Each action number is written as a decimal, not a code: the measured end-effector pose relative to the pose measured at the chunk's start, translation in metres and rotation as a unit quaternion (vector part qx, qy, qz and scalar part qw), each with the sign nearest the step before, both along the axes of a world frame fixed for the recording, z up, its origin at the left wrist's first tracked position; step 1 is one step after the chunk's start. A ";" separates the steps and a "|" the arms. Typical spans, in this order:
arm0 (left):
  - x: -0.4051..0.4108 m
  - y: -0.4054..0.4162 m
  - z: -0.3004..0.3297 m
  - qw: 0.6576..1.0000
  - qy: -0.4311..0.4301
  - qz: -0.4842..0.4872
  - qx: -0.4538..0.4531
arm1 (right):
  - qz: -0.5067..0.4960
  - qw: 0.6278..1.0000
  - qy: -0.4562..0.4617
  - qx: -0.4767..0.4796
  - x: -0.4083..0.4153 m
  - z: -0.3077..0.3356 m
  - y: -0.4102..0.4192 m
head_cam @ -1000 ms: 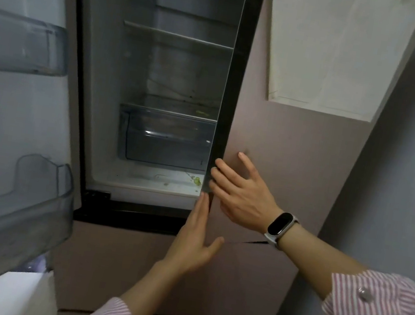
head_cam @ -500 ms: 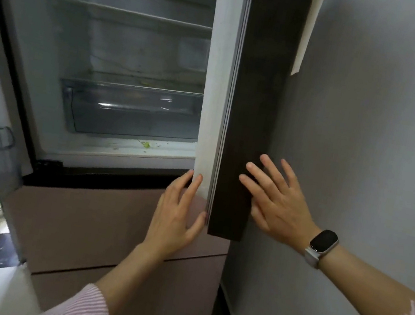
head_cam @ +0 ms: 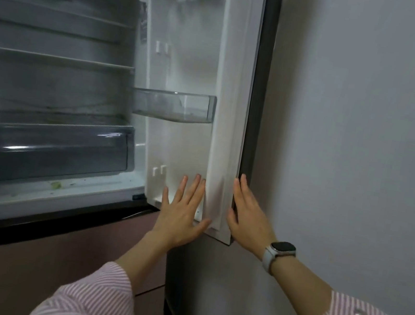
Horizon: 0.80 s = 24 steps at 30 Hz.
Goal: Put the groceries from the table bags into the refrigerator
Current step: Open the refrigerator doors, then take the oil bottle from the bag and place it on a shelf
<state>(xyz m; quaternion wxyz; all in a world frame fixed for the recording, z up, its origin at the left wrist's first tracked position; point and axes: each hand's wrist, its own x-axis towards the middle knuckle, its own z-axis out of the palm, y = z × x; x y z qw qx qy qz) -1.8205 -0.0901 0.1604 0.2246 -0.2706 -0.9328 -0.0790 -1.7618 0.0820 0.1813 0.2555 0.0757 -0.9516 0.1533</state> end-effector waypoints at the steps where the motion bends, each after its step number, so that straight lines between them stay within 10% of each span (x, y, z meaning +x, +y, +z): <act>1: -0.001 0.008 0.003 1.000 0.001 0.006 -0.009 | -0.005 1.000 -0.018 -0.006 -0.003 0.003 0.007; 13: 0.018 -0.018 -0.024 0.996 -0.016 0.085 0.015 | 0.019 0.999 -0.047 -0.008 0.006 -0.046 -0.001; 24: 0.211 -0.269 -0.144 0.945 -0.138 0.295 0.010 | 0.258 0.940 -0.223 0.020 0.094 -0.164 -0.226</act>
